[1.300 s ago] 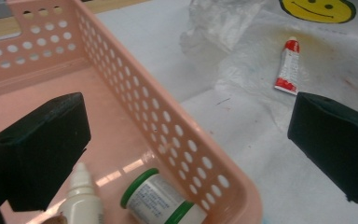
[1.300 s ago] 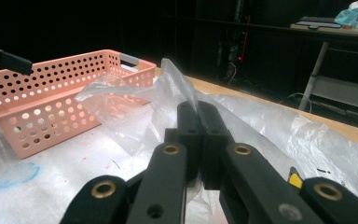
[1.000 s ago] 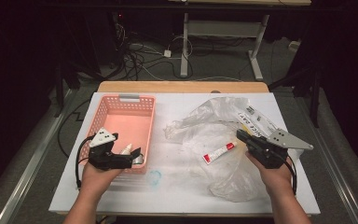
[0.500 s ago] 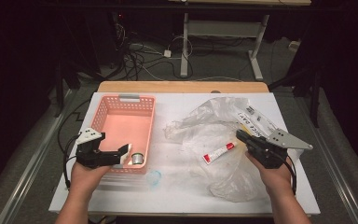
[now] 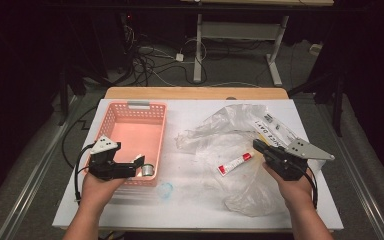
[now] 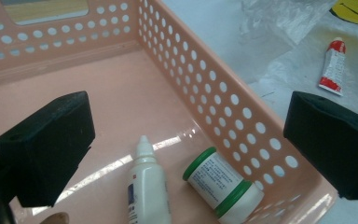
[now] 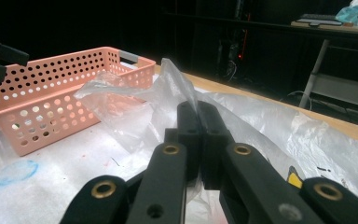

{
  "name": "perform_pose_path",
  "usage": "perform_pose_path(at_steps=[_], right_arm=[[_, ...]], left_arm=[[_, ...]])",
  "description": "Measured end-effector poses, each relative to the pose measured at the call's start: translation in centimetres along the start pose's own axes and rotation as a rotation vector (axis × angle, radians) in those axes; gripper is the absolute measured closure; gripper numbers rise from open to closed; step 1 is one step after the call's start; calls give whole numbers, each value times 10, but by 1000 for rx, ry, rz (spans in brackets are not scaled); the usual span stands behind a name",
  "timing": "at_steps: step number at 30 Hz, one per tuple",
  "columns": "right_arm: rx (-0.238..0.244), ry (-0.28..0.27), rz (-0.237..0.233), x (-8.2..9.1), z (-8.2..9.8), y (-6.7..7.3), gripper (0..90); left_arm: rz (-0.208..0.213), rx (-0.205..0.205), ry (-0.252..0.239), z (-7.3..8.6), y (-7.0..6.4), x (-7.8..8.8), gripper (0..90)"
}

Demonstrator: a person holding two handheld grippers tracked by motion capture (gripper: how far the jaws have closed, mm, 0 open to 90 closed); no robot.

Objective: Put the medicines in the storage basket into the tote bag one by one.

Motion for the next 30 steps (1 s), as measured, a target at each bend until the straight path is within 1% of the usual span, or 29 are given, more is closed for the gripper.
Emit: perform_pose_path(at_steps=[2, 5, 8, 10, 13, 14, 16, 18, 22, 24, 27, 28, 30], right_arm=[[-1, 0, 1, 0, 1, -1, 897], [-1, 1, 3, 1, 1, -1, 897], [-2, 3, 2, 0, 1, -2, 897], [-2, 2, 2, 0, 2, -1, 897], [-2, 3, -1, -1, 2, 0, 897], [-3, 3, 0, -1, 2, 0, 897], [-5, 3, 3, 0, 2, 0, 897], [-2, 2, 2, 1, 2, -1, 897], [-8, 7, 3, 0, 3, -2, 896], [-8, 8, 3, 0, 3, -2, 896], [-7, 9, 1, 0, 3, -1, 896], [-10, 7, 3, 0, 2, -1, 896], [-7, 7, -2, 1, 2, -1, 896]], left_arm=[[5, -5, 14, -1, -2, -2, 26], [-4, 23, 32, -1, -2, -4, 40], [-13, 18, 79, -1, -2, -6, 47], [-10, 20, 104, -1, -2, -6, 53], [-7, 35, 134, -1, -1, -8, 78], [-1, 46, 150, -1, 0, -9, 89], [2, 56, 180, -2, 1, -12, 100], [16, 63, 210, -3, 1, -15, 102], [31, 52, 264, -5, -4, -22, 137], [41, 63, 295, -7, -4, -26, 145], [41, 80, 338, -8, -3, -31, 163], [43, 80, 347, -9, -3, -32, 176], [39, 53, 383, -10, -4, -36, 209]])
Point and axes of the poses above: each handheld gripper's, and its own axes: x roughly backward along the jaws, z roughly out of its underside, y roughly to its left, the point moved 1 cm from there along -x, roughly forward along the jaws, and after that the axes turned 12 degrees about -y, right-handed, at the moved point
